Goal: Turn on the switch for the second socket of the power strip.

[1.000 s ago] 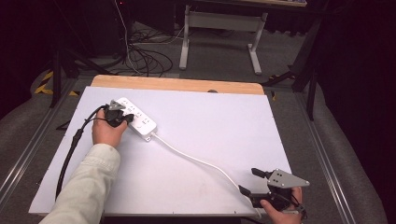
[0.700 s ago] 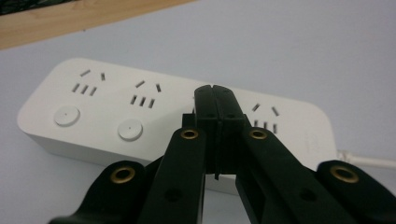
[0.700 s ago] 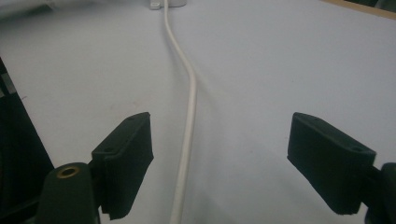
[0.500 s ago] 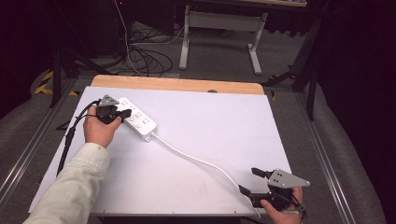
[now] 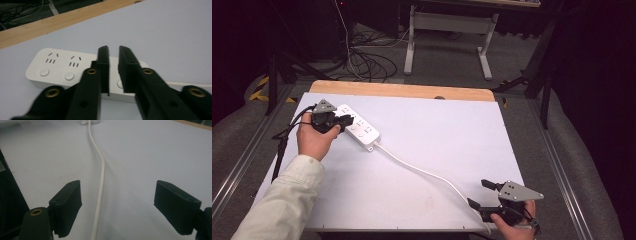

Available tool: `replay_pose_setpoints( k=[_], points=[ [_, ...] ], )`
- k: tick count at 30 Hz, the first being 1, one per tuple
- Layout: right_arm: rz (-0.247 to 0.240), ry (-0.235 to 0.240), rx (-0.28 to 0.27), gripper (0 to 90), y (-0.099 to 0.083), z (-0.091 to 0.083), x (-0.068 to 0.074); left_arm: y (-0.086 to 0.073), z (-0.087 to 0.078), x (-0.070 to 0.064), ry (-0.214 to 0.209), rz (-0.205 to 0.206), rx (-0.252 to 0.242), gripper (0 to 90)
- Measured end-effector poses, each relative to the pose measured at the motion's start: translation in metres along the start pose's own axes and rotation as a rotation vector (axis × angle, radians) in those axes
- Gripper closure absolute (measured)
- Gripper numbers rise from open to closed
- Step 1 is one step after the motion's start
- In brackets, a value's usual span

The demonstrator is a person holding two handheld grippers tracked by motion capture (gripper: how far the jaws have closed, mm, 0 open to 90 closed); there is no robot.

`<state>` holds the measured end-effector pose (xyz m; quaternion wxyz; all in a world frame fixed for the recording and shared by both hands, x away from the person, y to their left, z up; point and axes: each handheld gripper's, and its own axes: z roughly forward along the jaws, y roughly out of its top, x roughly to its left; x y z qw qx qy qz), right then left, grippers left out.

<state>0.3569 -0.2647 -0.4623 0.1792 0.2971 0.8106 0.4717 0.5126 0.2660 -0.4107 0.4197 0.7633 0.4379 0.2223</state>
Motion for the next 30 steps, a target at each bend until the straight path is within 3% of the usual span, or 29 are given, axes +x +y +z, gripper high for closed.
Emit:
replay_pose_setpoints(
  k=[1,3,4,10,12,15,19,21,24,30],
  points=[
    [0.001,-0.001,0.001,22.5,0.000,0.000,0.000,0.001,-0.002,-0.003,0.000,-0.006,-0.005,59.4],
    [0.003,0.001,0.001,22.4,-0.001,0.000,0.000,0.003,-0.007,-0.007,-0.003,-0.006,-0.026,47.4],
    [0.003,0.001,0.001,22.4,-0.001,0.000,0.000,0.004,-0.009,-0.010,-0.010,-0.012,-0.033,47.4],
    [0.001,-0.001,0.002,22.4,0.000,0.000,0.000,0.006,-0.031,-0.028,-0.068,0.042,-0.082,30.7],
    [0.003,-0.002,0.002,22.3,0.000,0.000,0.000,0.006,-0.039,-0.034,-0.075,0.062,-0.096,27.5],
    [0.003,-0.004,0.005,22.1,-0.001,0.000,0.000,0.004,-0.050,-0.042,-0.053,0.071,-0.093,26.2],
    [0.001,0.000,0.003,21.6,0.000,0.000,0.000,-0.002,-0.065,-0.051,-0.097,0.080,-0.119,22.3],
    [0.002,0.001,0.001,21.3,-0.001,0.000,0.000,-0.006,-0.072,-0.054,-0.097,0.078,-0.135,20.4],
    [0.003,0.003,-0.001,21.1,-0.001,0.000,0.000,-0.014,-0.081,-0.056,-0.074,0.091,-0.116,18.6],
    [0.000,0.002,-0.003,21.0,-0.001,0.000,0.000,-0.030,-0.096,-0.060,-0.141,0.085,-0.148,15.0]
  ],
)
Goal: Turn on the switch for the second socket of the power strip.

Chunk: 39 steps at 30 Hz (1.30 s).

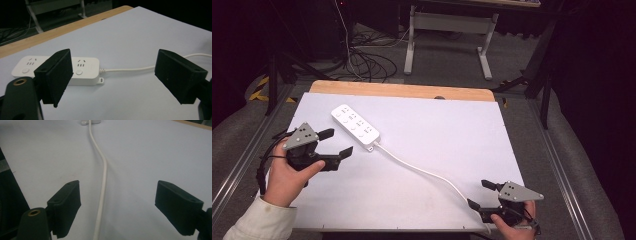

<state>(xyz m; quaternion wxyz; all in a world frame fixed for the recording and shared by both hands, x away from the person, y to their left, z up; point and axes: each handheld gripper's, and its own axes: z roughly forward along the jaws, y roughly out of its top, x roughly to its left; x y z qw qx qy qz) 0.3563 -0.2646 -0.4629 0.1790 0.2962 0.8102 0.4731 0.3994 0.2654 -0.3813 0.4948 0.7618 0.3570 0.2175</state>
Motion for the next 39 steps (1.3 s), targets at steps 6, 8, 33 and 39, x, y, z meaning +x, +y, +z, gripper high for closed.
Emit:
replay_pose_setpoints(
  k=[6,8,33,39],
  points=[
    [-0.007,0.010,-0.001,19.6,0.000,0.000,0.001,-0.016,-0.010,-0.008,-0.028,0.019,-0.025,14.4],
    [-0.008,0.013,0.000,19.2,0.000,0.000,0.001,-0.022,-0.013,-0.010,-0.037,0.022,-0.034,14.3],
    [-0.030,0.050,0.004,14.1,-0.002,0.001,0.002,-0.098,-0.026,-0.020,-0.118,0.062,-0.035,8.1],
    [-0.012,0.070,-0.003,14.1,-0.003,0.002,0.001,-0.111,-0.020,-0.019,-0.074,0.097,-0.024,9.2]
  ],
)
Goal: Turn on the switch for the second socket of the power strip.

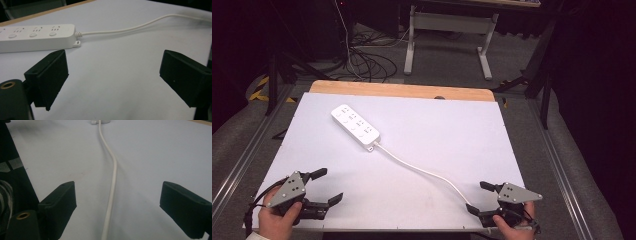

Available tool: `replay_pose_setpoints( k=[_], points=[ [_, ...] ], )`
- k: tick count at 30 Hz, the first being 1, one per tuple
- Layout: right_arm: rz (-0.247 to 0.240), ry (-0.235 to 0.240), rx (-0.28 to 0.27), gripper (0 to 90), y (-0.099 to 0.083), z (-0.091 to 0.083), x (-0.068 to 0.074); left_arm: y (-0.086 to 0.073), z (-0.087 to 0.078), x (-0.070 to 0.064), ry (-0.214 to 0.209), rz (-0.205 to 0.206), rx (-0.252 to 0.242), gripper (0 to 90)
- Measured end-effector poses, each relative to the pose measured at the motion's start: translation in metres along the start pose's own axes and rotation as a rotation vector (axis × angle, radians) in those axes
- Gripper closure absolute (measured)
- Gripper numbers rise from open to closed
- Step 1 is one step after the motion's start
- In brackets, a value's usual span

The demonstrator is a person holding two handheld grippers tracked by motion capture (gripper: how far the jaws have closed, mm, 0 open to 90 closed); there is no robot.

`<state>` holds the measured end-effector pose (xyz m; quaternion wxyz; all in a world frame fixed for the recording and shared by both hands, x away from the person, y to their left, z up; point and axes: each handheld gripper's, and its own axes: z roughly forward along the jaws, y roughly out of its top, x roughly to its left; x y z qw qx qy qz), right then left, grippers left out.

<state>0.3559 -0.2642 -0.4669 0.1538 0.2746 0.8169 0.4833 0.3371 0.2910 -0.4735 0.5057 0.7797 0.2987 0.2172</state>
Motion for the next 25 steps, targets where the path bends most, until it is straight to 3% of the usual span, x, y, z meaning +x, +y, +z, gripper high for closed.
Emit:
replay_pose_setpoints(
  k=[3,10,19,22,25],
  points=[
    [-0.002,0.005,-0.001,14.1,-0.0003,0.0011,0.0001,-0.0038,0.0035,-0.0011,-0.029,-0.036,-0.001,10.0],
    [0.004,0.007,0.002,14.1,-0.0014,0.0019,-0.0008,-0.0046,0.0081,0.0000,-0.084,-0.046,0.039,9.9],
    [0.005,0.009,0.013,14.2,-0.0020,0.0040,-0.0010,-0.0025,0.0062,0.0054,-0.099,-0.116,0.028,10.1],
    [0.004,0.010,0.014,14.2,-0.0021,0.0044,-0.0012,-0.0020,0.0053,0.0046,-0.101,-0.115,0.015,10.1],
    [0.003,0.007,0.018,14.2,-0.0020,0.0044,-0.0009,-0.0008,0.0049,0.0034,-0.091,-0.089,0.009,10.1]
  ],
)
